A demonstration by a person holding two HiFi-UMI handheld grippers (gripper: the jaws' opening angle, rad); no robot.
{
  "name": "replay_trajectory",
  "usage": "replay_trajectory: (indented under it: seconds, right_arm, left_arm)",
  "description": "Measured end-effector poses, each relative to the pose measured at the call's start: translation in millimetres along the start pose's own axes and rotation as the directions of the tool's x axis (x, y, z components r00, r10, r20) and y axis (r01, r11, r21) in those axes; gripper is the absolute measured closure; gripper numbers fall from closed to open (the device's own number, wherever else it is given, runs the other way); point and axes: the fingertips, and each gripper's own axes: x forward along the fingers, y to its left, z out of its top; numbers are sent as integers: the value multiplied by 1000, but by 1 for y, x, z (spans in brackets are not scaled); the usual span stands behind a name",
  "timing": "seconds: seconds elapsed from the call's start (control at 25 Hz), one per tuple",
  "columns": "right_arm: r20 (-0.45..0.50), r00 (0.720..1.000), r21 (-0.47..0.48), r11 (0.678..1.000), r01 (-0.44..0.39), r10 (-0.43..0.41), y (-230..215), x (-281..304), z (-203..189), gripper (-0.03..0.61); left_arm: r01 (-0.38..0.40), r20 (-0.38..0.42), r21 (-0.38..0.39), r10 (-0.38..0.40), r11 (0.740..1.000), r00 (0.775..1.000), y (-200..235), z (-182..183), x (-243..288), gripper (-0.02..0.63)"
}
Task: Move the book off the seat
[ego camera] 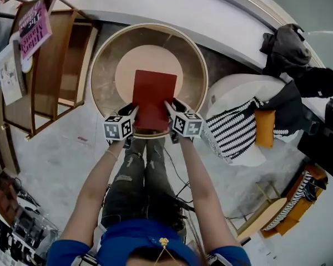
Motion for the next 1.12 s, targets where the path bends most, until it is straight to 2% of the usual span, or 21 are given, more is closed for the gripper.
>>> replay_trajectory:
  seconds: [0.16, 0.52, 0.8, 1.12]
  right_arm:
    - [-14, 1000, 13, 1000, -3, 3, -18, 20, -18, 410]
    - [-83, 996, -1, 1000, 29, -29, -39, 45, -40, 411]
    - [-130, 990, -4, 999, 47, -47, -46, 54, -54, 413]
    - [-131, 989, -31, 997, 67, -70, -46, 58, -54, 407]
  left_arm:
    - [-9, -26, 2, 9, 1000, 1000, 11, -16, 25, 511]
    - [-33, -82, -43, 30, 999, 996, 25, -40, 54, 511]
    - [-48, -140, -22, 45, 999, 989, 34, -51, 64, 512]
    - [-45, -143, 2, 45, 999, 989, 36, -53, 69, 506]
